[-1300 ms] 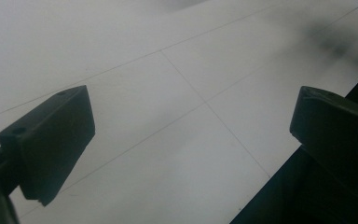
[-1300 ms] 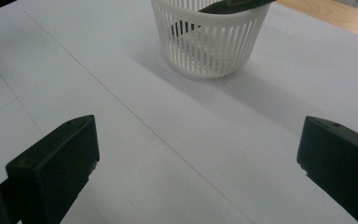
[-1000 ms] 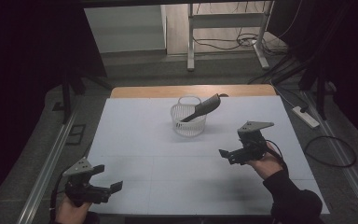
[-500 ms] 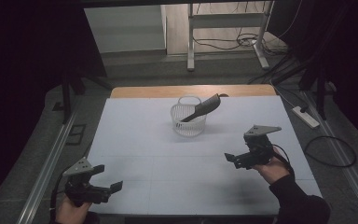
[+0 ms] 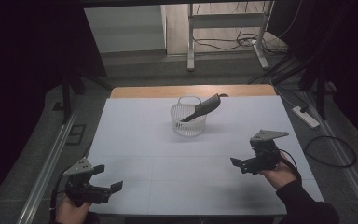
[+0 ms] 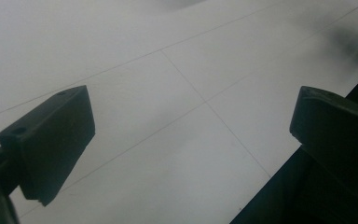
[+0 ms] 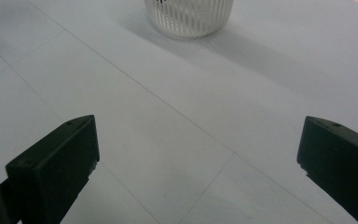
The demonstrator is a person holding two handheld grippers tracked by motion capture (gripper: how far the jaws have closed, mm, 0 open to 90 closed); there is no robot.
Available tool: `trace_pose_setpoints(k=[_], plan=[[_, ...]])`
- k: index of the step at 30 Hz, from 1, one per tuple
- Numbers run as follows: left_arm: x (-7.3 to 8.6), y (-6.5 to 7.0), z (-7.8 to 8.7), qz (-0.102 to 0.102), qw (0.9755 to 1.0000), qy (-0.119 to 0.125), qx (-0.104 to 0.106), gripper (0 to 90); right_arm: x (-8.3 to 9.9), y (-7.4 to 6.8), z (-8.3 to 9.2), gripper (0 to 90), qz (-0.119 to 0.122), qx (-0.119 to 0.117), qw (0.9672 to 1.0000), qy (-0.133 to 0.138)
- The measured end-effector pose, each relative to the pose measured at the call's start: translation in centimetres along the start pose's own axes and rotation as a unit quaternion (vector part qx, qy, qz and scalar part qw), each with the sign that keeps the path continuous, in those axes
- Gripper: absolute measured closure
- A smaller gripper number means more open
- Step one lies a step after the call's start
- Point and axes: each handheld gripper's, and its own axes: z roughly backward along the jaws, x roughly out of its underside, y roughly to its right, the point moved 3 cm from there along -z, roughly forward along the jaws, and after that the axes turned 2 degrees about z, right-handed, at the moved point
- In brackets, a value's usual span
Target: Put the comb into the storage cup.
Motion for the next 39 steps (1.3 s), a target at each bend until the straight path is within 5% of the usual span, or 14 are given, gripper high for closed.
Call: trace_pose_setpoints(k=[39], plan=[[0.0,0.2,0.0,-0.011,0.9999,-0.002,-0.006,0.6,4.3,0.9,3.9,0.0,-0.041,0.028,0.9987,-0.005]])
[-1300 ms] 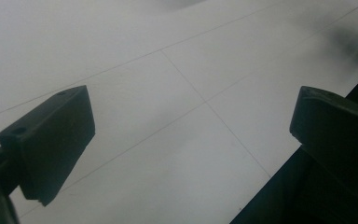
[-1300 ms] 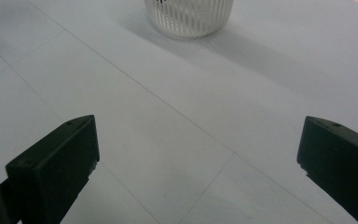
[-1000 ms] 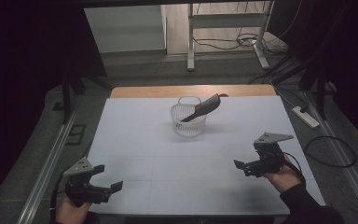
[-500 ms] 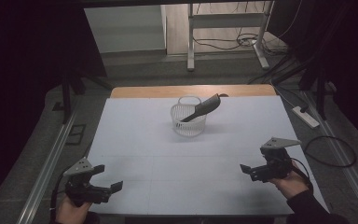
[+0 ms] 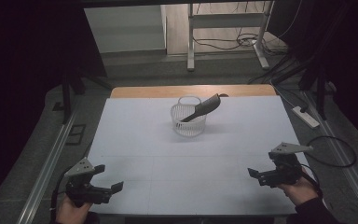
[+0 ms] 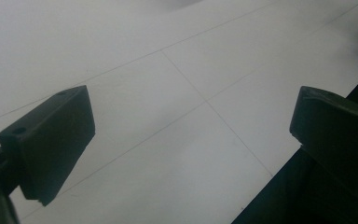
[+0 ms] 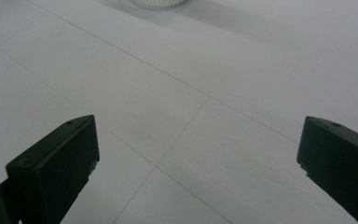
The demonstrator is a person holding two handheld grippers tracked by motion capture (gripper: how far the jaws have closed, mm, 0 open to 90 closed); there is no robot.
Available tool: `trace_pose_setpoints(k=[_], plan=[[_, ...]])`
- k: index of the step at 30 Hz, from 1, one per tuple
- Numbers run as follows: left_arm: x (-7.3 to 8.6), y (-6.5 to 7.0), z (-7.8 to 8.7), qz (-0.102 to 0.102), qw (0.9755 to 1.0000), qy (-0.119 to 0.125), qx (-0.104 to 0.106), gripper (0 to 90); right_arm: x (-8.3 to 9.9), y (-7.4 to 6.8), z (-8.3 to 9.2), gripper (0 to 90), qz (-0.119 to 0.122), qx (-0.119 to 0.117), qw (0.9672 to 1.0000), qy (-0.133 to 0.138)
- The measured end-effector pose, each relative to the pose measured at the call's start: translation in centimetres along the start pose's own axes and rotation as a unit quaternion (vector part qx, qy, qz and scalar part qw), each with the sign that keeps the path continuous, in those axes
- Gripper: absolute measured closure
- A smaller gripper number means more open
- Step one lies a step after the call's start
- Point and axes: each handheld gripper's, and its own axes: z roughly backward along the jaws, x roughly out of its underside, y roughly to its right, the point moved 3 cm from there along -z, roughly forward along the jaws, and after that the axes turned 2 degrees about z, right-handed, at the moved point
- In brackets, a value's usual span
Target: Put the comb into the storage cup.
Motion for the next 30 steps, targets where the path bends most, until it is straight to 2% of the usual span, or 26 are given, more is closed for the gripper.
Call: trace_pose_setpoints(k=[12,21,30], plan=[[0.0,0.0,0.1,-0.001,0.9999,0.009,-0.01,0.0,1.6,0.7,1.4,0.0,-0.023,0.018,0.9996,-0.001],[0.0,0.0,0.2,0.001,0.9998,0.012,-0.012,0.0,2.8,0.9,2.4,0.0,-0.027,0.031,0.9991,0.0],[0.0,0.0,0.2,-0.002,0.9998,0.013,-0.018,0.0,3.5,1.1,3.5,0.0,-0.043,0.045,0.9981,-0.001]])
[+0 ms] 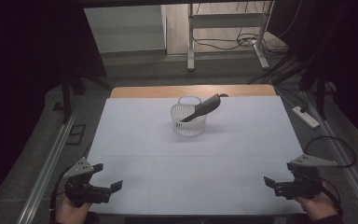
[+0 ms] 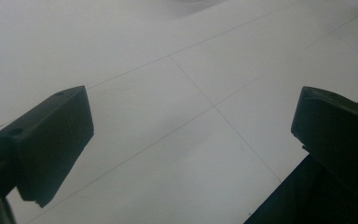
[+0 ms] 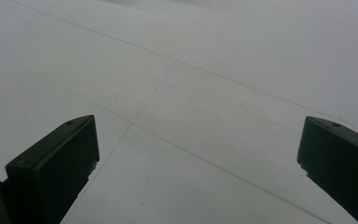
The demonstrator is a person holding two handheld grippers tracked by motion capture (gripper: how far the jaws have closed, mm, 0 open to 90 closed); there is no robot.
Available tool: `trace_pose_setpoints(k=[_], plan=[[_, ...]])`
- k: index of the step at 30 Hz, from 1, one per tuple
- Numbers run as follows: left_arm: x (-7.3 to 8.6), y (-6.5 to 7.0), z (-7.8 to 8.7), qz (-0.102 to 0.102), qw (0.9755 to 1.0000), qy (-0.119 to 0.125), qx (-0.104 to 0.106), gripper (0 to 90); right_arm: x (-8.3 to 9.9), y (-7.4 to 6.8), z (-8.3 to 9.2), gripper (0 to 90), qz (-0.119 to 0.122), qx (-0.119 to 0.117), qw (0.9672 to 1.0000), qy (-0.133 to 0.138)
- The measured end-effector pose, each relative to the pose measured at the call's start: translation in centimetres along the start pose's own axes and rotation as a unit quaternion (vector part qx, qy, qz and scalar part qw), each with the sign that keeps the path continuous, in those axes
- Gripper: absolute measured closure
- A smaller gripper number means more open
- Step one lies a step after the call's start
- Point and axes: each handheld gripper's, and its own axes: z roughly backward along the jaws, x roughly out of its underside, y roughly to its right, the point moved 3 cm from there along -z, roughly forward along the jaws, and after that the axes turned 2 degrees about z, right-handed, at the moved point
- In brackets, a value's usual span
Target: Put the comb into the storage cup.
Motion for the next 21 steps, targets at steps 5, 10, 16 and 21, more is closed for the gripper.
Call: trace_pose_setpoints(k=[5,10,16,21], plan=[[0.0,0.0,0.0,-0.001,1.0,-0.001,-0.004,0.0,0.3,0.1,0.4,0.0,-0.007,0.009,0.9999,-0.01],[0.0,0.0,0.0,0.0,1.0,-0.002,-0.006,0.0,0.6,0.1,0.7,0.0,-0.005,0.022,0.9995,-0.023],[0.1,0.0,0.0,0.001,1.0,-0.005,-0.008,0.0,0.9,0.1,0.9,0.0,0.0,0.037,0.9984,-0.043],[0.0,0.0,-0.1,0.002,1.0,-0.005,-0.008,0.0,1.3,0.2,0.9,0.0,-0.002,0.041,0.9972,-0.063]])
